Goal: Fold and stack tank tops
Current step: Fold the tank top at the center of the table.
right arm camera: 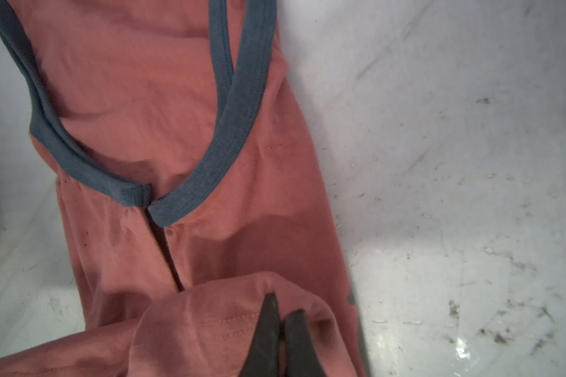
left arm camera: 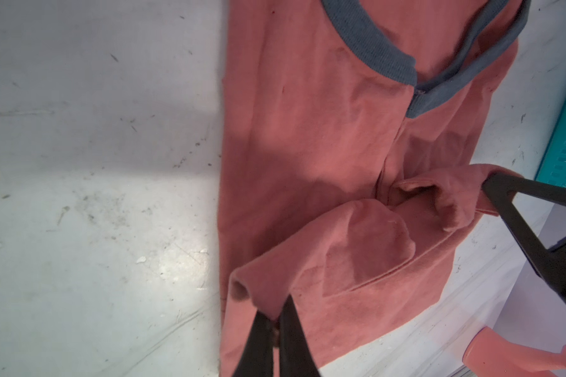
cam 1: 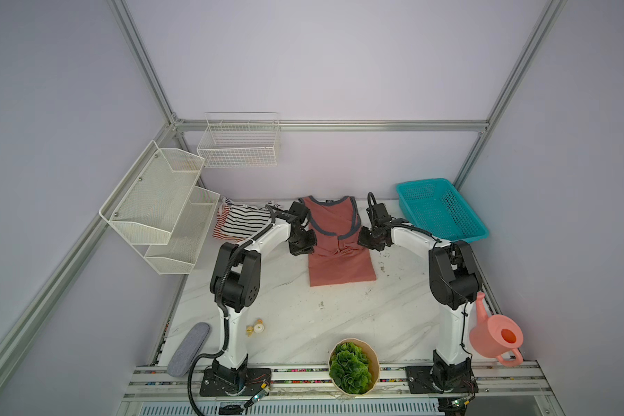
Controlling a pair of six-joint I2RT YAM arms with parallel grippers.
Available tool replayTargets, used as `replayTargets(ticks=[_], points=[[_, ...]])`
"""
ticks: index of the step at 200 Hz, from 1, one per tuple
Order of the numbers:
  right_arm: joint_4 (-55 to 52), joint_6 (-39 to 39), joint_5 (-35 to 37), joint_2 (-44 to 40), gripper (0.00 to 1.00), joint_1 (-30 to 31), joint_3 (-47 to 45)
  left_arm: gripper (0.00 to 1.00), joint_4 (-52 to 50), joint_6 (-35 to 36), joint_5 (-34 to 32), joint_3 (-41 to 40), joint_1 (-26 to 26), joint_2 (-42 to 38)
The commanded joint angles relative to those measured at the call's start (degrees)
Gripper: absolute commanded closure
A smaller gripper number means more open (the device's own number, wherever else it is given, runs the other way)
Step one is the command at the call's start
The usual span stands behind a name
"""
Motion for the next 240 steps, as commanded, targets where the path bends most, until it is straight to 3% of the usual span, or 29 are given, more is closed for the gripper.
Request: replayTargets(ticks=[1, 5, 21, 46, 63, 135, 184, 206, 240], points=[[1.28, 0.45, -0.40, 1.24, 1.00, -0.76, 1.61, 0.72, 1.18, 0.35, 1.74, 6.41, 0.83, 0.16], [1.42, 0.62, -0.56, 1.24, 1.00, -0.85, 1.68, 0.68, 1.23, 0.33, 1.87, 6.64, 0.85, 0.28], [1.98, 1.17, -0.90, 1.21, 0.82, -0.98, 1.95, 0.54, 1.28, 0.21, 2.01, 7.78, 1.13, 0.75], [2.26, 1.76, -1.24, 1.30, 0.60, -1.14, 3.02, 0.49, 1.51, -0.11, 2.91, 9.80, 1.50, 1.82], [2.26, 2.05, -1.29, 1.49, 0.52, -1.29, 3.70, 0.48, 1.56, -0.32, 3.34, 11.29, 1.67, 2.85], [2.30, 2.93, -1.99, 2.90, 0.49, -3.32, 5.53, 0.43, 1.72, -1.03, 5.17, 21.13, 3.66, 10.88], [2.82, 2.52, -2.33, -2.57, 0.48, -3.45, 1.63, 0.43, -0.23, -1.81, 6.31, 27.72, 6.16, 13.70], [3.70, 2.19, -2.14, -7.45, 0.47, -3.47, -3.31, 0.43, -0.78, -0.01, 4.07, 23.24, 6.04, 6.90], [3.23, 1.11, -2.83, -14.61, 0.46, -3.34, -12.21, 0.42, -0.87, 5.04, -2.22, 5.17, 3.50, -9.43]])
